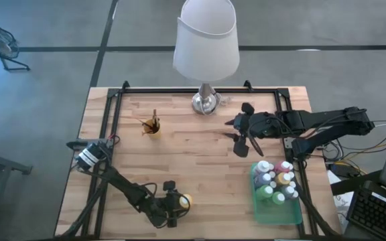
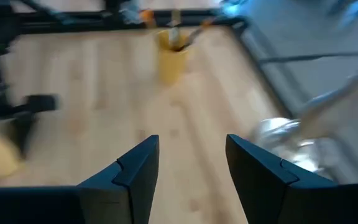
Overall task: Pick & Place Paint Supplies
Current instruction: Put the yellow paint bottle into the green bin
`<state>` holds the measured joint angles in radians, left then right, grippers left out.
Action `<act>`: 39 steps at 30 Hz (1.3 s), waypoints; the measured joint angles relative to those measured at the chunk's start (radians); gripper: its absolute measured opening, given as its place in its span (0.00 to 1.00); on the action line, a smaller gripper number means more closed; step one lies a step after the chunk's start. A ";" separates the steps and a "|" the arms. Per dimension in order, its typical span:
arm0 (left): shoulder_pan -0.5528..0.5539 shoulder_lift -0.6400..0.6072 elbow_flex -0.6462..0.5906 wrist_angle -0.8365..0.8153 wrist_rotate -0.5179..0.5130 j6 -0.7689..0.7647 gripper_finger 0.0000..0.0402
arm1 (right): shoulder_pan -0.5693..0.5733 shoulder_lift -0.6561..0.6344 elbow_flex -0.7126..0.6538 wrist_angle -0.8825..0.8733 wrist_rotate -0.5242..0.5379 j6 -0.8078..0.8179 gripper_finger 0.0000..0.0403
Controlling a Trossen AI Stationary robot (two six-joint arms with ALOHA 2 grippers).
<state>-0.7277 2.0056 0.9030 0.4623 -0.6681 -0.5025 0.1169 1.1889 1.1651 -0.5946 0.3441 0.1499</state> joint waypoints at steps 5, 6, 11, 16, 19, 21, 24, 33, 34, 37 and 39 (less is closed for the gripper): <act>0.000 -0.012 0.000 0.000 0.004 0.003 0.58 | 0.018 0.010 -0.060 0.080 -0.230 0.025 0.43; 0.000 -0.012 0.000 0.000 0.004 0.003 0.58 | 0.026 0.016 -0.075 0.102 -0.258 0.025 0.43; 0.001 -0.013 0.000 0.000 0.004 0.003 0.58 | 0.080 0.048 -0.118 0.197 -0.278 0.024 0.42; 0.007 -0.026 0.001 -0.001 0.006 0.002 0.58 | 0.151 0.119 -0.136 0.314 -0.314 0.019 0.45; 0.010 -0.027 0.001 -0.002 0.008 0.004 0.58 | 0.192 0.188 -0.124 0.343 -0.319 0.004 0.46; 0.011 -0.027 0.001 -0.003 0.009 0.002 0.58 | 0.212 0.249 -0.096 0.345 -0.318 -0.011 0.46; 0.013 -0.028 0.001 -0.009 0.013 -0.002 0.58 | 0.236 0.338 -0.036 0.347 -0.316 -0.037 0.45; 0.017 -0.028 0.001 -0.009 0.016 -0.007 0.58 | 0.285 0.530 0.183 0.328 -0.319 -0.079 0.43; 0.018 -0.028 0.001 -0.010 0.016 -0.007 0.58 | 0.288 0.543 0.199 0.315 -0.318 -0.082 0.44; 0.020 -0.028 0.002 -0.009 0.016 -0.007 0.58 | 0.291 0.581 0.237 0.311 -0.319 -0.082 0.47; 0.020 -0.028 0.002 -0.009 0.017 -0.007 0.58 | 0.291 0.602 0.257 0.308 -0.319 -0.075 0.49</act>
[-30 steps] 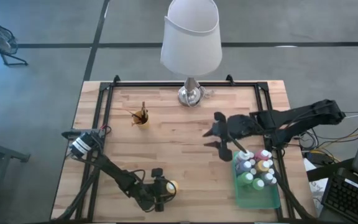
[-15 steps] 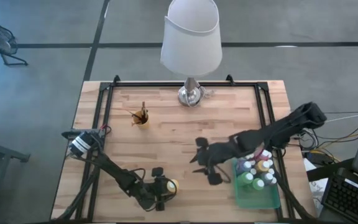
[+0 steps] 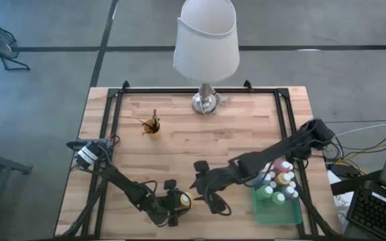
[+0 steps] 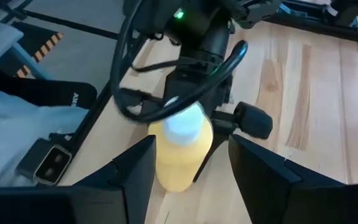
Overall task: Pick & Place Paint Supplies
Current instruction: Put the yellow paint bottle into the green bin
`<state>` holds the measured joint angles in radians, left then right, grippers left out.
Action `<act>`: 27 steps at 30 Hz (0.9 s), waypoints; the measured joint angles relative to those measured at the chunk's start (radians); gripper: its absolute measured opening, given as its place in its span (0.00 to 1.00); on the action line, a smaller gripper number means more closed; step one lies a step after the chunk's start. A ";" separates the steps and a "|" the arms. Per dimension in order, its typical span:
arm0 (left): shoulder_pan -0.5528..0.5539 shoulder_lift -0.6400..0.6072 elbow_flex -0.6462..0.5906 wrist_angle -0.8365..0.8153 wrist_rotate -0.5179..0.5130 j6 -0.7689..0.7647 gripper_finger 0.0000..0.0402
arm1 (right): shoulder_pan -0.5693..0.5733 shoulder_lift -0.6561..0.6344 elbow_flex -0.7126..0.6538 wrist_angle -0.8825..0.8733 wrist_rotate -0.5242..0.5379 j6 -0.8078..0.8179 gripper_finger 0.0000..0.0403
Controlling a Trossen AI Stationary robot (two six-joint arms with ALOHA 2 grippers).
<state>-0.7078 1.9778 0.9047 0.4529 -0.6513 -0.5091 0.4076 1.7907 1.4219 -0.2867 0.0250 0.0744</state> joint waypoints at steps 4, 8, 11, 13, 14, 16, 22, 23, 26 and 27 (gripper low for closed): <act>0.000 0.000 -0.001 -0.001 0.001 0.000 0.58 | 0.000 0.037 0.030 0.002 0.000 0.003 0.52; 0.001 0.000 -0.001 -0.001 0.001 0.000 0.58 | 0.001 0.059 0.047 -0.002 -0.008 0.027 0.54; 0.002 0.000 -0.001 -0.002 0.002 0.000 0.58 | 0.008 0.060 0.048 -0.002 -0.010 0.041 0.54; 0.004 0.000 -0.001 -0.004 0.002 0.001 0.58 | 0.012 0.060 0.048 -0.002 -0.010 0.052 0.53; 0.005 0.000 -0.001 -0.004 0.003 0.001 0.58 | 0.015 0.060 0.048 -0.002 -0.009 0.056 0.53; 0.009 0.000 -0.001 -0.004 0.003 0.001 0.58 | 0.018 0.060 0.048 -0.001 -0.008 0.062 0.52; 0.011 0.000 -0.001 -0.003 0.008 0.001 0.58 | 0.018 0.069 0.047 0.006 -0.002 0.066 0.53; 0.012 0.000 -0.002 -0.003 0.014 0.000 0.58 | 0.018 0.071 0.047 0.004 0.000 0.058 0.54; 0.013 0.000 -0.002 -0.002 0.033 0.001 0.58 | 0.018 0.073 0.047 -0.003 0.001 0.048 0.56; 0.012 0.000 -0.002 -0.001 0.034 0.001 0.58 | 0.018 0.073 0.046 0.000 0.002 0.043 0.57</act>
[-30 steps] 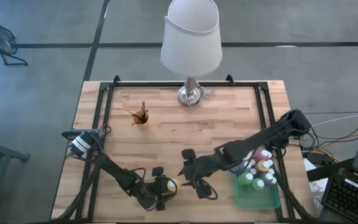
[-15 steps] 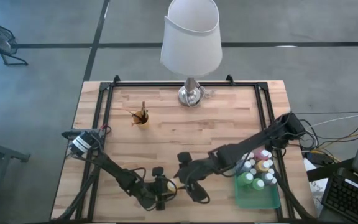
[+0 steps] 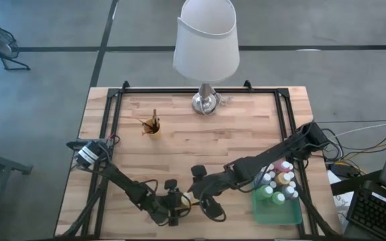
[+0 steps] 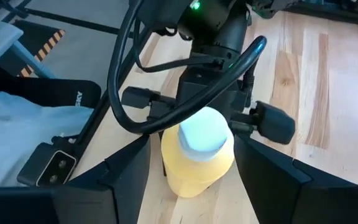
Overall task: Pick & Place Paint Supplies
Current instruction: Put the yellow paint bottle into the green bin
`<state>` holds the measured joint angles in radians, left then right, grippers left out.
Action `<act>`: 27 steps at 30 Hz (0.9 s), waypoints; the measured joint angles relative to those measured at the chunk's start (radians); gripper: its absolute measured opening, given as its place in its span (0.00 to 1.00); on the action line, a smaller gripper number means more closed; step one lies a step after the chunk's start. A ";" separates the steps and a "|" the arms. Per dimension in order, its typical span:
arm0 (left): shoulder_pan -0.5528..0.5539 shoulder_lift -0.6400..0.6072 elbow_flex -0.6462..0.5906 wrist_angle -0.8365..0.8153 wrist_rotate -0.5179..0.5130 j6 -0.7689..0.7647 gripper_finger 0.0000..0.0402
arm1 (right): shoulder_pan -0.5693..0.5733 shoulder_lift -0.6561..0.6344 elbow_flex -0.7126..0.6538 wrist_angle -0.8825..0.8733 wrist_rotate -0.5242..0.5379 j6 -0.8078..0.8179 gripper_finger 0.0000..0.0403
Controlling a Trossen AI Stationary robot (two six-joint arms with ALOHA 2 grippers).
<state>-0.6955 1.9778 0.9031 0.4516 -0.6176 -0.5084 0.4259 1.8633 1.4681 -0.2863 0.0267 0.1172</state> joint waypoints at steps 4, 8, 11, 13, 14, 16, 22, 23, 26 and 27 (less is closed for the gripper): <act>0.000 0.000 0.000 0.001 0.002 0.000 0.58 | 0.005 0.000 0.000 -0.005 0.000 -0.007 0.59; 0.000 0.000 0.000 0.001 0.015 0.000 0.58 | 0.022 0.000 0.000 -0.085 -0.023 -0.012 0.61; 0.002 0.000 0.000 0.001 0.015 0.000 0.58 | 0.036 0.000 0.000 -0.051 0.013 -0.020 0.62; 0.003 0.000 0.000 0.002 0.014 -0.001 0.58 | 0.040 0.000 0.000 -0.036 0.035 -0.029 0.62; 0.003 0.000 0.000 0.001 0.012 -0.004 0.58 | 0.040 0.000 0.000 -0.032 0.038 -0.032 0.62; 0.002 0.000 0.000 0.002 0.013 -0.008 0.58 | 0.040 0.000 -0.001 -0.027 0.042 -0.031 0.61; 0.004 0.000 0.000 -0.002 0.021 -0.006 0.58 | 0.036 0.000 0.000 -0.001 0.115 -0.024 0.58; 0.004 0.000 0.000 -0.001 0.019 -0.006 0.58 | 0.035 -0.001 0.000 0.004 0.122 -0.024 0.58; 0.003 0.000 0.000 0.001 0.018 -0.005 0.58 | 0.036 0.000 0.000 0.013 0.123 -0.022 0.59; 0.003 0.000 0.000 0.000 0.019 -0.005 0.58 | 0.037 0.000 0.000 0.013 0.122 -0.017 0.60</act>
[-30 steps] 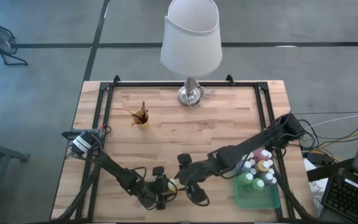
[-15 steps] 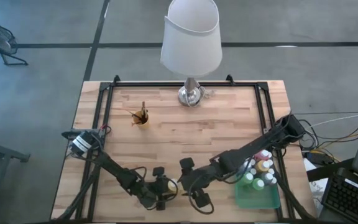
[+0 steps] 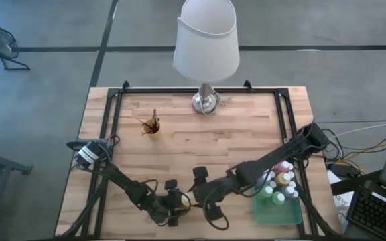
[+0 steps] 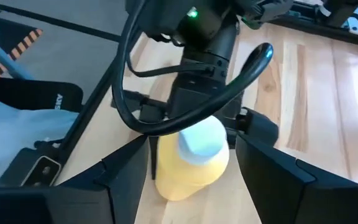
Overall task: Pick & Place Paint Supplies
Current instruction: Put the yellow paint bottle into the green bin
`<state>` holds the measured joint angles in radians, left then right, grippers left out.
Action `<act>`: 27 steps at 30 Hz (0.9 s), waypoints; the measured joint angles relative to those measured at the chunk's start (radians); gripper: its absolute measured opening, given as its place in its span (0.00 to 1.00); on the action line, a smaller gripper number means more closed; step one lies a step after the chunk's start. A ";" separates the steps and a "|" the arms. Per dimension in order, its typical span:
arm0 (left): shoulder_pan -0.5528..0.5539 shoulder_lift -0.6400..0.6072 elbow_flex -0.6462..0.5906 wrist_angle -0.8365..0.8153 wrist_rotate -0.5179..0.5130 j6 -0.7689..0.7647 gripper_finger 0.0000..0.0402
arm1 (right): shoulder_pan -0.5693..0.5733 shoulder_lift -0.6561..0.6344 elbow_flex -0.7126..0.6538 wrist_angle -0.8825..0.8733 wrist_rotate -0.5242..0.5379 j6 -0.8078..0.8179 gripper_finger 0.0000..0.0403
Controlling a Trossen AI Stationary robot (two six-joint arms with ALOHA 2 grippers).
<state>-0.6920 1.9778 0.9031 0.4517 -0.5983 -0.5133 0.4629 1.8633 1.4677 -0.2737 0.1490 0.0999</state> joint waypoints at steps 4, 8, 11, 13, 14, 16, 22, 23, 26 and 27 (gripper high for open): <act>0.000 0.000 0.000 0.001 -0.001 0.000 0.58 | -0.001 0.002 0.000 0.000 0.000 0.009 0.62; 0.001 0.000 0.000 0.001 -0.002 0.000 0.58 | -0.004 0.002 0.000 0.002 0.008 0.024 0.63; 0.001 0.000 0.000 0.001 -0.002 0.000 0.58 | -0.005 0.002 0.000 0.001 0.008 0.023 0.62; 0.001 0.000 0.000 0.003 -0.001 0.003 0.58 | -0.005 0.003 0.000 0.002 -0.003 0.014 0.61; 0.001 0.000 0.000 0.005 0.003 0.009 0.58 | -0.005 0.003 0.000 0.002 -0.014 0.006 0.60; 0.001 0.000 0.002 0.011 0.016 0.017 0.58 | -0.005 0.004 0.000 0.002 -0.020 -0.004 0.59; 0.001 0.000 0.023 0.012 0.051 0.040 0.58 | -0.005 0.004 0.000 0.002 -0.019 -0.014 0.57; 0.001 0.000 0.026 0.011 0.051 0.042 0.58 | -0.005 0.004 0.000 0.002 -0.019 -0.010 0.57; 0.005 0.000 0.029 0.015 0.051 0.048 0.58 | -0.006 0.004 0.000 0.008 -0.016 -0.005 0.58; 0.007 0.000 0.029 0.014 0.051 0.048 0.58 | -0.006 0.004 0.000 0.008 -0.016 -0.005 0.59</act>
<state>-0.6853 1.9778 0.9325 0.4661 -0.5476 -0.4652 0.4568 1.8675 1.4677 -0.2658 0.1326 0.0952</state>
